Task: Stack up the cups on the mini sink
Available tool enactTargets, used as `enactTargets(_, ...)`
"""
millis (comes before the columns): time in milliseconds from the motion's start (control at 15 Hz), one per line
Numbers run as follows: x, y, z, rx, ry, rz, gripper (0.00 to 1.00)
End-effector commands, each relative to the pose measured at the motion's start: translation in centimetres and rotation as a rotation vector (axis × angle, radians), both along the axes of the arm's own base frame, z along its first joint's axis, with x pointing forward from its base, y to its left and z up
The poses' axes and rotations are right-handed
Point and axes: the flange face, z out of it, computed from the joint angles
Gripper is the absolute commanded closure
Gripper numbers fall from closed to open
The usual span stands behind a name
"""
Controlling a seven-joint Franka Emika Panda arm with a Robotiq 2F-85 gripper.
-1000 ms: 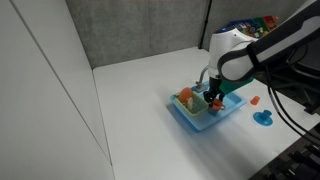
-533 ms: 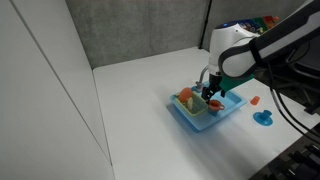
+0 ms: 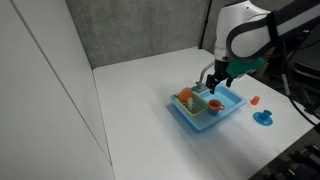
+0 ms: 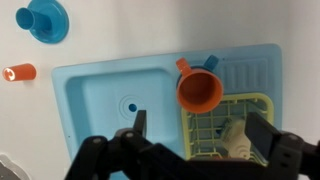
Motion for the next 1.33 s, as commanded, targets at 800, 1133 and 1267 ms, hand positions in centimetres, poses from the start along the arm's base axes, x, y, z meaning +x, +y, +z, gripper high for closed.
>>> enactTargets(800, -4.8, -6.5, 14.1, 0.104, -0.04, -0.018, 0.0)
enactTargets(1133, -7.1, -7.4, 19.8, 0.086, -0.043, -0.05, 0.0)
enactTargets(1267, -8.2, -7.8, 21.9, 0.087, -0.044, -0.054, 0.0)
